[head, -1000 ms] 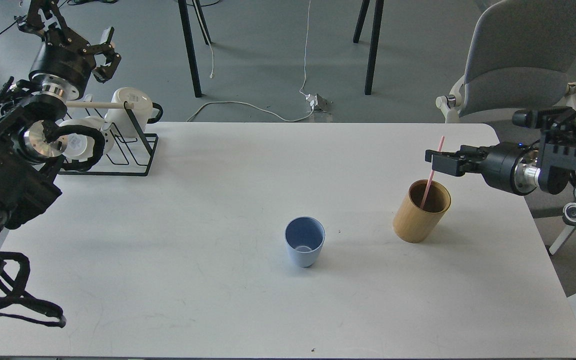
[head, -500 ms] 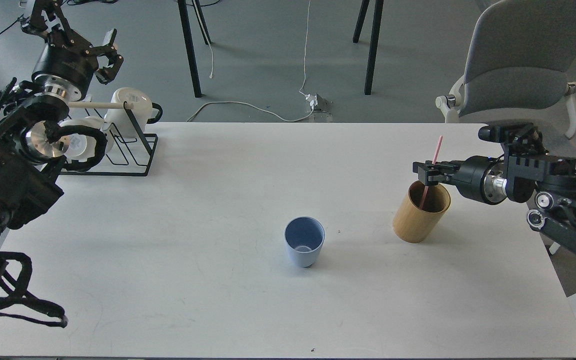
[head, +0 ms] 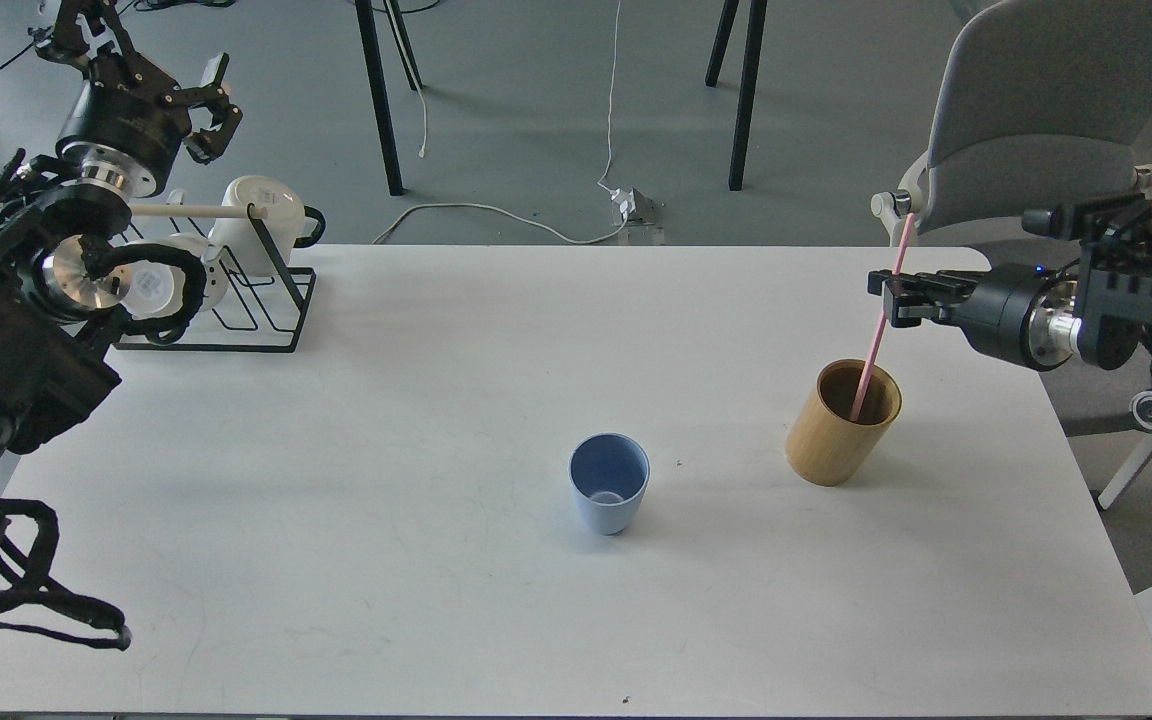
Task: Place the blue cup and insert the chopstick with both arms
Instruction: 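Grasp the pink straw and lift it out of the tan cup, then move the straw over the blue cup and lower it inside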
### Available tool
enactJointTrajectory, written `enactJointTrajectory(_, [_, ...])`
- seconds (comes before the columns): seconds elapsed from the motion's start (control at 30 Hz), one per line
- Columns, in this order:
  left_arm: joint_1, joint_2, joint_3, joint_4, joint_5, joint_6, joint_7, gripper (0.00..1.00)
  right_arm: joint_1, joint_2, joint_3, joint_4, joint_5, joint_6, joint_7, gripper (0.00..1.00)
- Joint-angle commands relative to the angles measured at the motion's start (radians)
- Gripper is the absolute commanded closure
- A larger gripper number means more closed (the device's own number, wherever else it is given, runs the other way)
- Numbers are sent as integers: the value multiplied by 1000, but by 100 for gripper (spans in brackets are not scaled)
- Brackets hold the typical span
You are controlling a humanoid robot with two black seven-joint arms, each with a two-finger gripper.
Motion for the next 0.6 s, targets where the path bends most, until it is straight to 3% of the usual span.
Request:
enactJointTrajectory(0.0, [0,3,0,2,-11,0,-2,0,104,-50,3,33,38,33,0,100])
enactJointTrajectory(0.23, [0,11,3,2,-9,0,-7,0,334,-5,0,20,152,95,-18,100])
enactJointTrajectory(0.57, [-4,14,1,2,-9,0,-15,0,265,399,-46,-29,196,88,-40,100])
